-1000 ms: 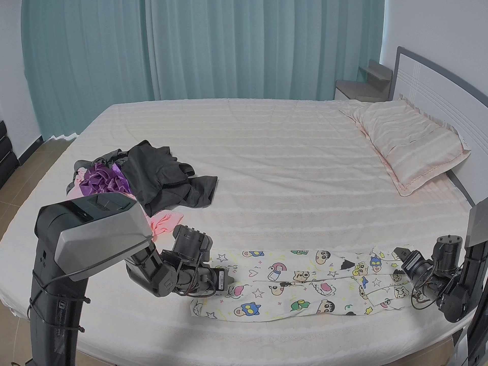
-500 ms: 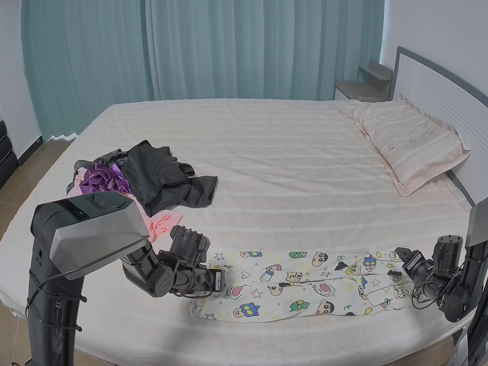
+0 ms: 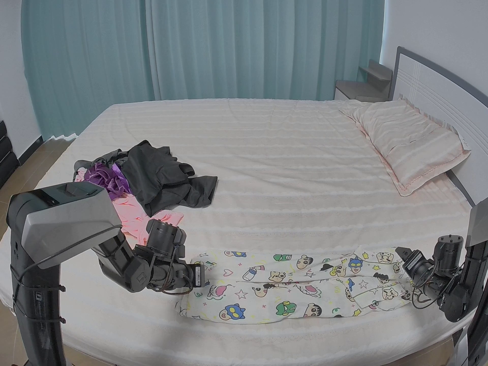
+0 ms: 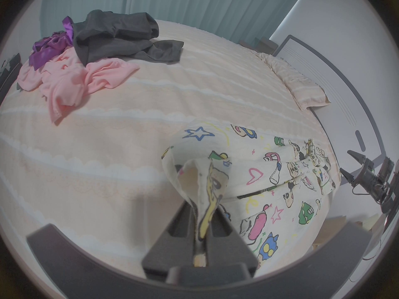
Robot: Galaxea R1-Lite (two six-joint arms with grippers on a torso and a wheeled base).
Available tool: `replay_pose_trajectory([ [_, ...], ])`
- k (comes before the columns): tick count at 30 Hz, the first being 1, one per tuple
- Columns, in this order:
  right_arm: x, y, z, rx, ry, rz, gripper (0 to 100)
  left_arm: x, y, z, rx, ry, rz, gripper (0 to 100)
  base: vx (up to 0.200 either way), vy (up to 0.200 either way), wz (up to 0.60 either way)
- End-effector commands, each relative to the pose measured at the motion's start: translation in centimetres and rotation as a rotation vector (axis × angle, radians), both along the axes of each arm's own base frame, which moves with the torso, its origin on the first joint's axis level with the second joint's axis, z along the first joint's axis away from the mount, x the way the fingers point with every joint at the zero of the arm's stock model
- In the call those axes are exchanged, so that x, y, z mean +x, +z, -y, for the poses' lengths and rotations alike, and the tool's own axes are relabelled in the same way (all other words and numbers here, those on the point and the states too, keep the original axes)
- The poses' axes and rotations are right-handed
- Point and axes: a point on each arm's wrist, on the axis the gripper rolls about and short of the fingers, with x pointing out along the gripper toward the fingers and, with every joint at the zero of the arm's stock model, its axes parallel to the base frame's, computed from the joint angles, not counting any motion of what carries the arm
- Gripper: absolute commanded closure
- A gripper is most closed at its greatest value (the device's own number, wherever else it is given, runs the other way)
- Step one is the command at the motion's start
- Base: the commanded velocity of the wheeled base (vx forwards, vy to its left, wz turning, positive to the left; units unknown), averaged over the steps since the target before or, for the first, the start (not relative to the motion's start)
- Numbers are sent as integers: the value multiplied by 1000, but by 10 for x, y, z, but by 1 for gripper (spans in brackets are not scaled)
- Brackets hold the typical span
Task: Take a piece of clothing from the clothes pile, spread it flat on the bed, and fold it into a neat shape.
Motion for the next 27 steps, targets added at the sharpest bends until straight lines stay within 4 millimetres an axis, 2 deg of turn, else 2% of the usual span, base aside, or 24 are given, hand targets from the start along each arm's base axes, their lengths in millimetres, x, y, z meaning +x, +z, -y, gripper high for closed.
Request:
replay_pose_trajectory([
  [1, -2, 1, 0, 0, 1, 4, 0, -2, 10, -14, -7, 30, 10, 100, 0, 0, 0],
  [3, -2, 1, 0, 0, 1, 4, 0, -4, 17, -28, -27, 49, 10, 100, 0, 0, 0],
  [4, -2, 1, 0, 0, 1, 5, 0, -7, 24, -41, -43, 65, 11, 100, 0, 0, 0],
  [6, -2, 1, 0, 0, 1, 5, 0, -8, 26, -46, -47, 72, 13, 100, 0, 0, 0],
  [8, -2, 1, 0, 0, 1, 5, 0, -12, 37, -69, -75, 113, 20, 100, 0, 0, 0],
  [9, -2, 1, 0, 0, 1, 4, 0, -12, 37, -69, -75, 113, 20, 100, 0, 0, 0],
  [10, -2, 0, 0, 0, 1, 2, 0, -16, 46, -89, -102, 152, 29, 100, 0, 0, 0],
  [14, -2, 0, 0, 13, -7, 4, 0, -26, 59, -122, -151, 213, 47, 100, 0, 0, 0],
  [17, -2, 0, 0, 20, -10, 7, 0, -35, 65, -150, -157, 268, 64, 100, 0, 0, 0],
  [18, -2, 0, 0, 21, -10, 4, 0, -35, 65, -152, -157, 271, 65, 100, 0, 0, 0],
  [20, -2, 0, 0, 21, -11, 4, 0, -43, 68, -177, -156, 322, 81, 100, 0, 0, 0],
  [21, -2, 0, 0, 21, -11, 4, 0, -43, 68, -177, -156, 322, 81, 100, 0, 0, 0],
  [22, -2, 1, 0, 21, -10, 7, 0, -47, 69, -195, -165, 371, 84, 100, 0, 0, 0],
  [25, -2, 1, 0, 21, -11, 7, 0, -56, 76, -225, -195, 445, 103, 100, 0, 0, 0],
  [27, -2, 1, 0, 21, -11, 7, 0, -60, 79, -235, -206, 473, 114, 100, 0, 0, 0],
])
